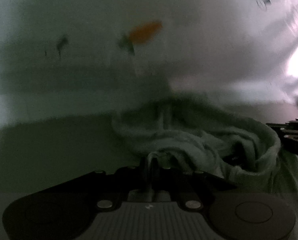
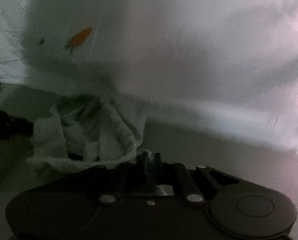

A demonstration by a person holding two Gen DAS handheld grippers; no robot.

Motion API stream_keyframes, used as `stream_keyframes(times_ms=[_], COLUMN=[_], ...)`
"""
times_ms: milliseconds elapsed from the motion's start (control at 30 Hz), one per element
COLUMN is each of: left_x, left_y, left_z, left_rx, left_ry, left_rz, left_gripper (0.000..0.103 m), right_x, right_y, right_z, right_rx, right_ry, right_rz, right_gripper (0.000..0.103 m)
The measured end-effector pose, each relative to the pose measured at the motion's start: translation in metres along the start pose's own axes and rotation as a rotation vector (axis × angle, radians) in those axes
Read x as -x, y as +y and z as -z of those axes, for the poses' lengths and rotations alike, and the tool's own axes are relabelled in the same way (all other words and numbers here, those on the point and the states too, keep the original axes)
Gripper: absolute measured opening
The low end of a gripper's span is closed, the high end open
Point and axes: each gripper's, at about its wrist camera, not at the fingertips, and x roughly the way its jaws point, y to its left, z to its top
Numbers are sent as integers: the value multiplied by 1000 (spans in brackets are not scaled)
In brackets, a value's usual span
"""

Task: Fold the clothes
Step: 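Grasp the hoodie hem with both grippers and lift it off the table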

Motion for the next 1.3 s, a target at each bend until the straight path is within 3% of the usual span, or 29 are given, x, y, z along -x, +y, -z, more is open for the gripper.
stream_keyframes(times_ms=[67,133,167,200,267,300,333,467,733,933,1000,1133,1200,1300], left_x=[-16,-35,-39,-39,-32,-22,-6,64,164,208,218,234,241,247], left_y=[2,4,4,6,12,18,24,53,71,58,56,51,48,34], left_z=[-20,-28,-27,-25,-20,-17,-11,25,150,229,248,268,273,277], left_rx=[6,28,35,39,53,66,77,172,318,457,522,560,563,503], left_ry=[-19,12,18,17,3,-20,-46,-81,191,283,272,226,212,203], left_rz=[-18,-45,-55,-61,-64,-55,-57,-81,-103,-112,-87,-63,-70,-135], left_gripper=[5,6,12,16,40,46,54,65,70,71,71,69,62,30], right_x=[-17,-42,-54,-60,-51,-37,-22,42,150,208,224,253,262,260], right_y=[-2,-8,-11,-14,-21,-27,-33,-56,-62,-53,-54,-44,-39,-29], right_z=[-20,-28,-32,-32,-27,-21,-15,23,143,212,232,257,267,275], right_rx=[2,-53,-81,-97,-147,-176,-206,-353,-537,-700,-814,-875,-873,-860], right_ry=[-27,15,36,64,73,49,26,9,182,265,279,288,287,307], right_rz=[45,69,81,98,106,94,82,25,-17,-58,-145,-247,-298,-377], right_gripper=[5,10,10,15,33,47,54,54,53,51,51,52,53,54])
